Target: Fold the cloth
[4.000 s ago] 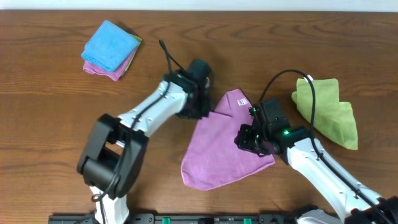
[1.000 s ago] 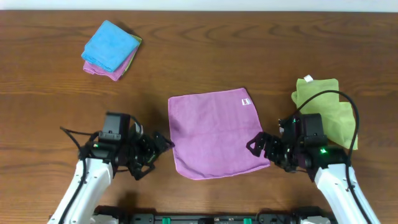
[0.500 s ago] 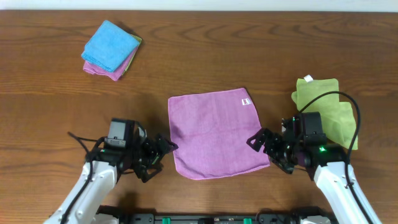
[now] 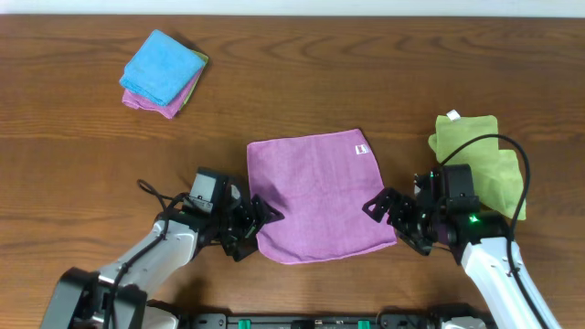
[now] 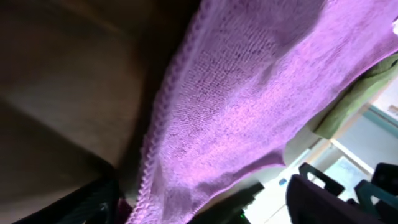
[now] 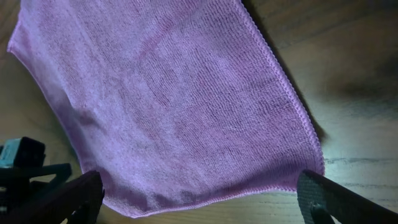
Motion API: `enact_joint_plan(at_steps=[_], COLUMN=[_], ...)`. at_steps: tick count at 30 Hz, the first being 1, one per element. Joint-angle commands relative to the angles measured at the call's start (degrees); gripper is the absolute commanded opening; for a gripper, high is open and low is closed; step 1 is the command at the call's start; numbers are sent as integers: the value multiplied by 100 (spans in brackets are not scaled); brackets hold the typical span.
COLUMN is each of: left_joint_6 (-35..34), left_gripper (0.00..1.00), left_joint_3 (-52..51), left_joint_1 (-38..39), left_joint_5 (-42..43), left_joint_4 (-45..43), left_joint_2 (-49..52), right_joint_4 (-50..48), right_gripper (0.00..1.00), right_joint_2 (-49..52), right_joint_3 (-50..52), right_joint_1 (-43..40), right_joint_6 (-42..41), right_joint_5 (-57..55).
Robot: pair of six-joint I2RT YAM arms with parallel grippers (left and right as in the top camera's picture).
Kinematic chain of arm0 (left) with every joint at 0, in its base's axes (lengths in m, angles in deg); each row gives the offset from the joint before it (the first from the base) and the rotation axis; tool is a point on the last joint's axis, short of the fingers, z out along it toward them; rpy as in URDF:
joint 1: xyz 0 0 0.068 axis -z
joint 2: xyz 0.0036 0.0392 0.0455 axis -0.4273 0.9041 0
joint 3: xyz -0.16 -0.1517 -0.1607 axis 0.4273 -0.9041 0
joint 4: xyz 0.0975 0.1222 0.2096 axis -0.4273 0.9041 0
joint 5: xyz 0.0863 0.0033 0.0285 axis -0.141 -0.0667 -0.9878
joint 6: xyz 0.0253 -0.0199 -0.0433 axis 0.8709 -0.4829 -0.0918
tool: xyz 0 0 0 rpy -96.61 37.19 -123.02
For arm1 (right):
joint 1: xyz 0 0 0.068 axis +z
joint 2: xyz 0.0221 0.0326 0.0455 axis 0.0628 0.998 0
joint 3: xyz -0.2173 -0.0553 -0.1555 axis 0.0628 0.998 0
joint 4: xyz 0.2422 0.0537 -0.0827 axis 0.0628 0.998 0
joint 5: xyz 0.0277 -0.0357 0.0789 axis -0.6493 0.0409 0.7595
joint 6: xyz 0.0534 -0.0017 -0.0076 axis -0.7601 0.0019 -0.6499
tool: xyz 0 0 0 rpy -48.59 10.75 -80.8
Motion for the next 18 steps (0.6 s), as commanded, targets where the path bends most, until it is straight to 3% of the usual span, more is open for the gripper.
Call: enact_joint_plan(at_steps=[1, 7, 18], left_joint_6=[-227, -225, 160], left_gripper=[75, 9, 6], left_joint_3=[-33, -33, -22], left_joint_1=[105, 142, 122], left_joint_5=[-107, -107, 90], left_joint_4=[-2, -46, -219], left_joint_2=[195, 247, 245], right_joint_4=[-4, 15, -240], right_gripper=[99, 99, 97], right_joint_2=[13, 59, 1104], right_joint_3=[35, 35, 37], right_joint_1=[-52, -50, -50], right_joint_6=[-74, -74, -76], right_joint_5=[11, -221, -535])
